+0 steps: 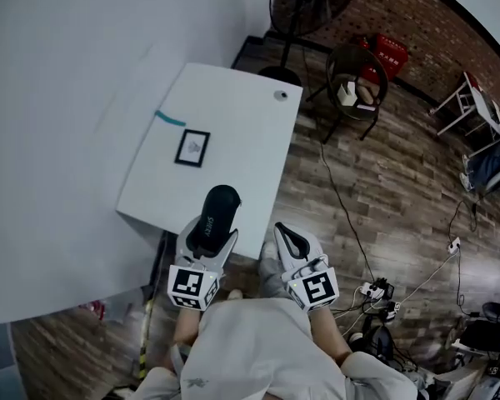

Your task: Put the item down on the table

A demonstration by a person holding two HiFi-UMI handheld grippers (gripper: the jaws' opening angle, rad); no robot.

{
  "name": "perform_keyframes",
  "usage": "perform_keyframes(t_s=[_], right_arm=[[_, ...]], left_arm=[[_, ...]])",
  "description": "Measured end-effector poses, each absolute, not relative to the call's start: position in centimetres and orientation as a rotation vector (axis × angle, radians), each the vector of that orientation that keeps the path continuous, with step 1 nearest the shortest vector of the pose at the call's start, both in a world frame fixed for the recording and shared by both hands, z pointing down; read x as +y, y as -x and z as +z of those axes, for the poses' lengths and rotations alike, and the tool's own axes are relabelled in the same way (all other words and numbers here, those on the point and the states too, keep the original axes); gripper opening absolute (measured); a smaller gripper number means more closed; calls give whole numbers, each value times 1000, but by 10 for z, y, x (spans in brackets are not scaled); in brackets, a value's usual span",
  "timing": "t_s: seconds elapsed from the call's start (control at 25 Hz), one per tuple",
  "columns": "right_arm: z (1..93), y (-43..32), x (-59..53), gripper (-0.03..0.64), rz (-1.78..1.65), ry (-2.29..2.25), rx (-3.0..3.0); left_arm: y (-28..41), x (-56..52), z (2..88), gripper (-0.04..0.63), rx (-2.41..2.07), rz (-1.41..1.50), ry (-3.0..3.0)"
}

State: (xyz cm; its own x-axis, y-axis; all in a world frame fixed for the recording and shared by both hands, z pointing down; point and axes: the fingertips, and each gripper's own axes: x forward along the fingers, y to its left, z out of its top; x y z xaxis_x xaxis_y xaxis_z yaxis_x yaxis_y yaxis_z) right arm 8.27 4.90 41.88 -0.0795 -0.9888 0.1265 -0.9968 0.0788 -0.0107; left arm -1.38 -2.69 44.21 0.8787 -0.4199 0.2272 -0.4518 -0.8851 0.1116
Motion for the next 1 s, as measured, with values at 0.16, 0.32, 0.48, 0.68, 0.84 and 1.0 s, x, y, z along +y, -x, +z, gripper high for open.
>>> perform_keyframes(t_s=[0.16, 0.32, 0.48, 0.68, 0.84, 1.0], right_arm=[[421, -111, 28, 5, 168, -1990, -2309], [423, -135, 3, 5, 189, -1908, -2371], [428, -156, -19, 5, 220, -1830, -2429], [439, -171, -47, 5, 271, -1732, -2486], [451, -173, -65, 5, 308, -1666, -2508], [458, -169, -78, 5, 326, -1624, -2520]], left_arm=[[-10, -41, 442, 341, -760, 310, -2858], [-31, -57, 446, 341, -840, 334, -2819], [-51, -73, 448, 341, -918, 352, -2780], [-65, -95, 455, 341, -1006, 378, -2732], [-70, -108, 460, 341, -1057, 389, -2711], [-70, -116, 471, 341, -1072, 397, -2692]])
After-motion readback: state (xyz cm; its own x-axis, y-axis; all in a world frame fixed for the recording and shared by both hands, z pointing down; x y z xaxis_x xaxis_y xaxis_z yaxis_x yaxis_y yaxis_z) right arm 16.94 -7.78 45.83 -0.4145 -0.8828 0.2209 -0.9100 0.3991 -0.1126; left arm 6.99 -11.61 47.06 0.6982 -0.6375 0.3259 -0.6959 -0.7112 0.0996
